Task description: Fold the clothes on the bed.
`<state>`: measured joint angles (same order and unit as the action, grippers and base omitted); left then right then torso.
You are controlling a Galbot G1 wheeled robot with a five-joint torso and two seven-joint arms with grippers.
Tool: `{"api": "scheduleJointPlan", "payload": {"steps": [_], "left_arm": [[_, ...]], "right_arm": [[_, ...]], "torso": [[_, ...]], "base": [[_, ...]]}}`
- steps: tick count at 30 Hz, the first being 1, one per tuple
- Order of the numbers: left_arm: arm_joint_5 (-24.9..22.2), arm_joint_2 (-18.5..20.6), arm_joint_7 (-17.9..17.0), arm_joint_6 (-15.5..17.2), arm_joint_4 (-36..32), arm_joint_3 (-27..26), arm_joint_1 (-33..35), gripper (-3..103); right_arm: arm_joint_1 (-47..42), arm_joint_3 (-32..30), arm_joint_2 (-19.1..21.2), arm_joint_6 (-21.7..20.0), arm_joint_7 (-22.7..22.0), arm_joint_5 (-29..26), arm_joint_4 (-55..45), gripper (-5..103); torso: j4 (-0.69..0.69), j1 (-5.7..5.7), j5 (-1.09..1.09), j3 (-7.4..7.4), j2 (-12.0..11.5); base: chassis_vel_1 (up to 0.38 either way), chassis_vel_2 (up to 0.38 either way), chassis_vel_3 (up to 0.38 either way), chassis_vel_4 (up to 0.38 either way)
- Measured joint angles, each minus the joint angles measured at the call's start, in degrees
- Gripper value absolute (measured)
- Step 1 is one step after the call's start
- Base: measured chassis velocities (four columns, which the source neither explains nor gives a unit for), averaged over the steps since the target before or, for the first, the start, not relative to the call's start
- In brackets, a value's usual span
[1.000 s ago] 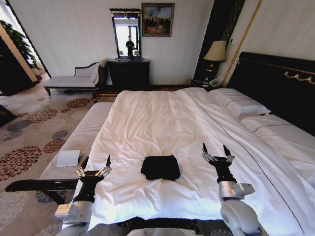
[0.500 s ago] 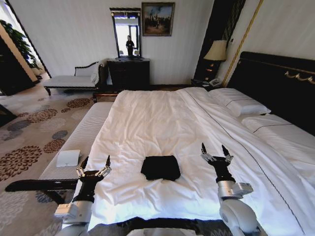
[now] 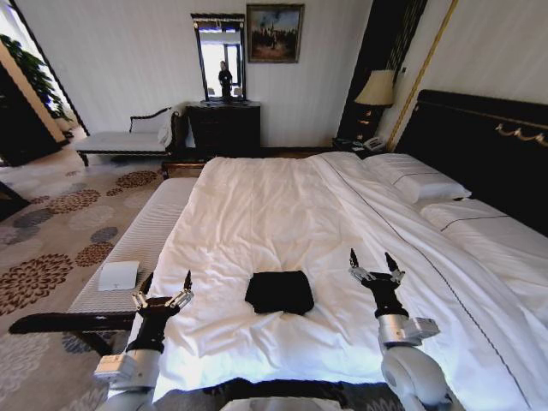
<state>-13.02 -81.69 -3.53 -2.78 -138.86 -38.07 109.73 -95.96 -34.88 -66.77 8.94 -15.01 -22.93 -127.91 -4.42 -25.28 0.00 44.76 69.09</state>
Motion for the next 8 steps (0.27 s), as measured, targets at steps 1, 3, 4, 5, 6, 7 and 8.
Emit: {"api": "scheduleJointPlan", "payload": {"steps": [1,3,4,5,6,7,8], "left_arm": [[0.0,0.0,0.0,0.0,0.0,0.0,0.0,100],[0.0,0.0,0.0,0.0,0.0,0.0,0.0,100],[0.0,0.0,0.0,0.0,0.0,0.0,0.0,100],[0.0,0.0,0.0,0.0,0.0,0.0,0.0,100],[0.0,0.0,0.0,0.0,0.0,0.0,0.0,100],[0.0,0.0,0.0,0.0,0.0,0.0,0.0,100],[0.0,0.0,0.0,0.0,0.0,0.0,0.0,100]], "right_arm": [[0.0,0.0,0.0,0.0,0.0,0.0,0.0,100],[0.0,0.0,0.0,0.0,0.0,0.0,0.0,100],[0.0,0.0,0.0,0.0,0.0,0.0,0.0,100],[0.0,0.0,0.0,0.0,0.0,0.0,0.0,100],[0.0,0.0,0.0,0.0,0.0,0.0,0.0,100],[0.0,0.0,0.0,0.0,0.0,0.0,0.0,100],[0.0,0.0,0.0,0.0,0.0,0.0,0.0,100]], "torso": [[0.00,0.00,0.00,0.00,0.0],[0.00,0.00,0.00,0.00,0.0],[0.00,0.00,0.00,0.00,0.0],[0.00,0.00,0.00,0.00,0.0],[0.00,0.00,0.00,0.00,0.0],[0.00,0.00,0.00,0.00,0.0],[0.00,0.00,0.00,0.00,0.0]], "base": [[0.000,0.000,0.000,0.000],[0.000,0.000,0.000,0.000],[0.000,0.000,0.000,0.000],[0.000,0.000,0.000,0.000],[0.000,0.000,0.000,0.000],[0.000,0.000,0.000,0.000],[0.000,0.000,0.000,0.000]]}}
